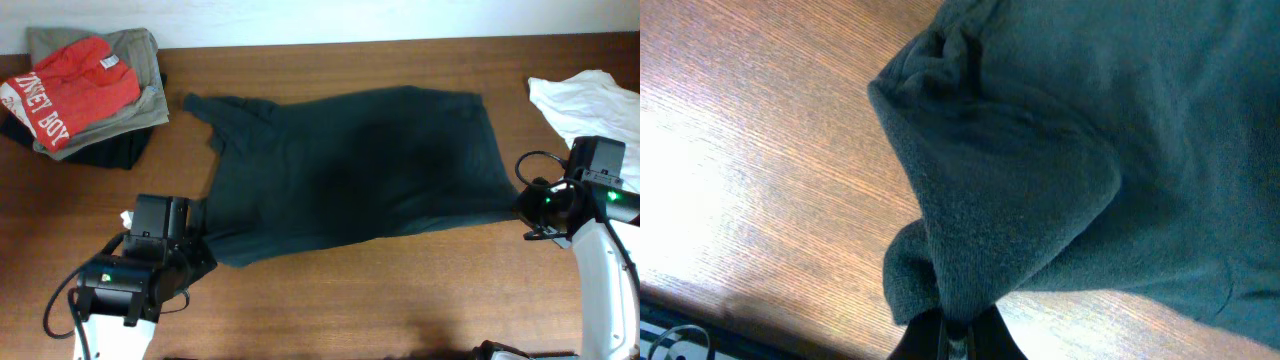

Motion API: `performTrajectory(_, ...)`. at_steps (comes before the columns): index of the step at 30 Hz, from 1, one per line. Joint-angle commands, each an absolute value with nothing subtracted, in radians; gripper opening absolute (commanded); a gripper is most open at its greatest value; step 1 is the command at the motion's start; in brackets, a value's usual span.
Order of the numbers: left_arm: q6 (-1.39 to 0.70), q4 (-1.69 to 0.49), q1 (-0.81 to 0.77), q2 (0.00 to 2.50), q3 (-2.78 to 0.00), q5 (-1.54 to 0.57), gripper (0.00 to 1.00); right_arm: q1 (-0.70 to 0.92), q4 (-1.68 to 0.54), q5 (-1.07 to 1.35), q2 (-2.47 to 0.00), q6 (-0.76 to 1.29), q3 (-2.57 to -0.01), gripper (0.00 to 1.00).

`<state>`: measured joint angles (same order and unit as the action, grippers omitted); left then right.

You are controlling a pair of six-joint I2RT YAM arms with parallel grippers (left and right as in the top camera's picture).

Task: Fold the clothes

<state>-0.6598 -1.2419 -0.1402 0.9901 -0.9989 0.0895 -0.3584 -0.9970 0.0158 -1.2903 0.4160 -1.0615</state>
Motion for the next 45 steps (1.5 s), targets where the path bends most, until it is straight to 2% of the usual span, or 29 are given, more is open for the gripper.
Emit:
performTrajectory(1, -0.689, -1.184, -0.134, 0.987, -1.018, 0.149, 0.01, -0.361, -0.962, -0.011, -1.282, 0.425, -1.062, 0.04)
performTrajectory(4, -0.688, -0.990, -0.134, 1.023, -1.017, 0.268, 0.00, -0.360, -0.861, 0.050, -1.288, 0.428, -1.062, 0.04)
performTrajectory(10, -0.688, -0.824, -0.136, 1.206, -1.017, 0.267, 0.01, -0.360, -0.779, 0.077, -1.386, 0.428, -1.062, 0.04)
performTrajectory(17, -0.688, -0.594, -0.134, 1.483, -1.017, 0.282, 0.00, -0.359, -0.539, 0.181, -1.556, 0.427, -1.062, 0.04)
performTrajectory(23, -0.688, -0.400, -0.135, 1.623, -1.017, 0.323, 0.01, -0.258, -0.428, 0.150, -1.700, 0.420, -1.061, 0.04)
performTrajectory(27, -0.688, -0.321, -0.134, 1.682, -1.017, 0.375, 0.01, -0.199, -0.367, 0.028, -1.730, 0.420, -1.061, 0.04)
performTrajectory(29, -0.688, -0.290, -0.135, 1.716, -1.017, 0.393, 0.09, -0.197, -0.353, -0.013, -1.730, 0.420, -1.061, 0.04)
performTrajectory(30, -0.688, -0.286, -0.134, 1.733, -1.017, 0.394, 0.19, -0.197, -0.350, -0.013, -1.730, 0.420, -1.061, 0.04)
performTrajectory(31, -0.688, -0.283, -0.134, 1.751, -1.017, 0.402, 0.21, -0.197, -0.347, -0.013, -1.730, 0.420, -1.061, 0.15)
performTrajectory(32, -0.688, -0.284, -0.134, 1.762, -1.017, 0.417, 0.33, -0.197, -0.345, -0.013, -1.730, 0.417, -1.061, 0.33)
performTrajectory(33, -0.682, -0.286, -0.134, 1.768, -1.017, 0.432, 0.53, -0.197, -0.340, -0.013, -1.730, 0.392, -1.062, 0.75)
performTrajectory(34, -0.635, -0.287, -0.134, 1.768, -1.017, 0.435, 0.66, -0.198, -0.340, -0.013, -1.729, 0.364, -1.068, 0.99)
performTrajectory(35, -0.582, -0.284, -0.134, 1.763, -1.020, 0.435, 0.87, -0.199, -0.355, -0.013, -1.729, 0.344, -1.084, 0.99)
performTrajectory(36, -0.499, -0.285, -0.134, 1.752, -1.031, 0.435, 0.99, -0.205, -0.398, -0.012, -1.724, 0.345, -1.119, 0.99)
performTrajectory(41, -0.407, -0.451, -0.128, 1.634, -1.203, 0.398, 0.99, -0.250, -0.742, 0.000, -1.717, 0.338, -1.462, 0.99)
performTrajectory(45, -0.388, -0.482, -0.128, 1.640, -1.229, 0.144, 0.99, -0.247, -0.805, 0.191, -1.722, 0.274, -1.512, 0.99)
